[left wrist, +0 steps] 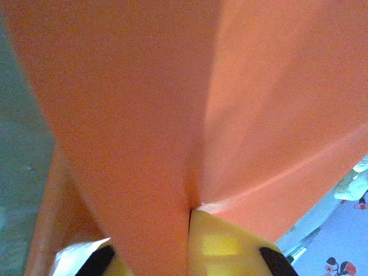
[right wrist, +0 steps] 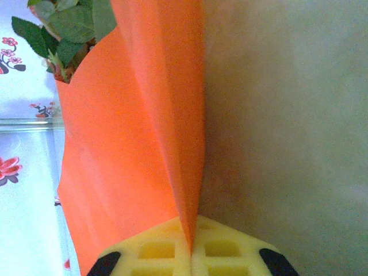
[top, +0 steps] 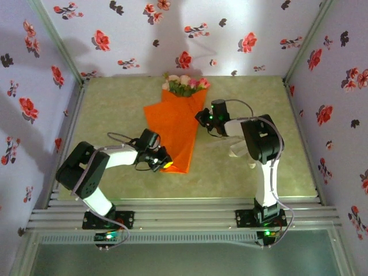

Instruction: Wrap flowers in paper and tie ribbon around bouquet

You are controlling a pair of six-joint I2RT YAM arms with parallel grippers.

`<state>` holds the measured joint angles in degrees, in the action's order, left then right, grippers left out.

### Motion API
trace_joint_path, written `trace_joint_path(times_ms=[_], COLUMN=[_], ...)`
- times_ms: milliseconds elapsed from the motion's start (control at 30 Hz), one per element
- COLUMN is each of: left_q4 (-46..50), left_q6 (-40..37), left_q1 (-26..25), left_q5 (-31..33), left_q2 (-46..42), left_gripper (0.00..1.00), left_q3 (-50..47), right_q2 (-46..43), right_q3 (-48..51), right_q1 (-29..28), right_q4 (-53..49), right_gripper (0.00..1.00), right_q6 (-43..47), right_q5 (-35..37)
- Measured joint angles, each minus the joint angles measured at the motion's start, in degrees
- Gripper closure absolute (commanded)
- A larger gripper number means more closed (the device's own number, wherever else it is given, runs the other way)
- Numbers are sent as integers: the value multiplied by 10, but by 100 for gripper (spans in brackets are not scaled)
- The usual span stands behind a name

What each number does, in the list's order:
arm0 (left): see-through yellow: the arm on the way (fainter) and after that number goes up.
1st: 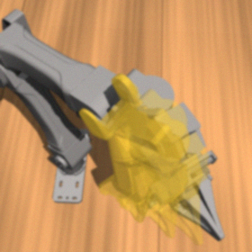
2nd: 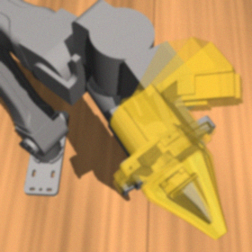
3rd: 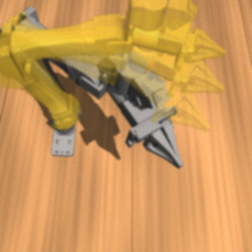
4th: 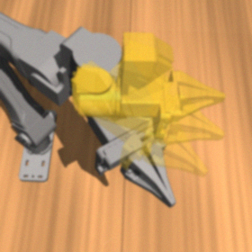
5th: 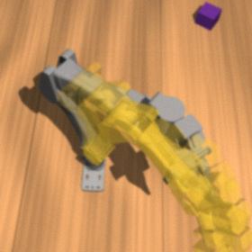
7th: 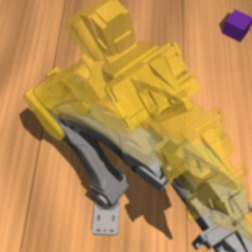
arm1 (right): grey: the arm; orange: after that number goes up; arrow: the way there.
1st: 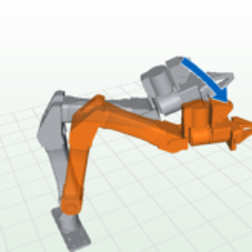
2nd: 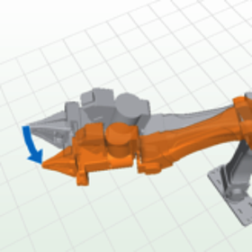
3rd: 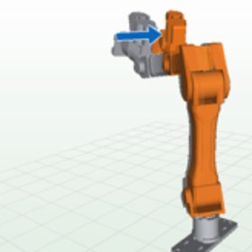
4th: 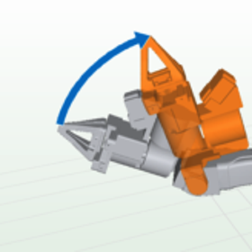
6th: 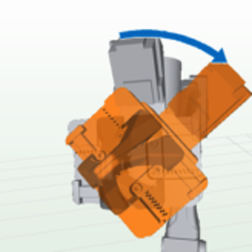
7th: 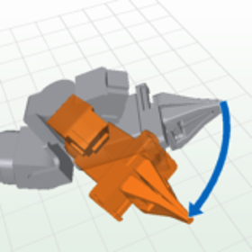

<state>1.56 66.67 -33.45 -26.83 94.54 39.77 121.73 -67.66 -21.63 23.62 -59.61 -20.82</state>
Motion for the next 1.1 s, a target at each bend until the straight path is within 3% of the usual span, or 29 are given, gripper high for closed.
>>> trace_joint_path(times_ms=[33,133,167,233,267,300,400,433,500,633,667,767,867,933,967,1100], left_q4=[0,0,0,0,0,0,0,1,2,3,3,6,9,12,12,14], left_q6=[0,0,0,0,0,0,-1,-2,-3,-5,-5,-7,-7,-7,-7,-9], left_q1=[0,0,0,0,0,0,0,1,1,1,1,2,2,2,2,3], left_q5=[0,0,0,0,0,0,0,0,0,-2,-2,-3,-3,-3,-3,-5], left_q2=[0,0,0,2,3,4,6,6,7,8,8,9,10,10,11,12], left_gripper=[100,100,100,100,100,100,100,100,100,100,100,100,100,100,100,100], left_q3=[0,0,0,0,2,2,5,5,6,7,7,9,12,13,14,15], right_q2=[5,20,23,28,34,41,56,59,66,76,81,99,110,116,120,135], right_q3=[-6,-31,-39,-51,-59,-70,-90,-93,-101,-137,-147,-171,-177,-183,-189,-223], right_q1=[2,15,19,21,21,22,26,26,26,35,38,45,48,49,49,49], right_q4=[0,-2,-6,-18,-22,-24,-31,-33,-38,-31,-29,-27,-31,-33,-34,-34], right_gripper=[74,96,95,84,88,100,100,93,69,64,65,100,100,76,69,60], right_q6=[1,0,-2,-3,-3,-2,-5,-5,-8,-10,-11,-13,-19,-20,-23,-28], right_q5=[1,6,5,-1,0,1,-7,-7,-6,-1,1,7,9,9,9,12])
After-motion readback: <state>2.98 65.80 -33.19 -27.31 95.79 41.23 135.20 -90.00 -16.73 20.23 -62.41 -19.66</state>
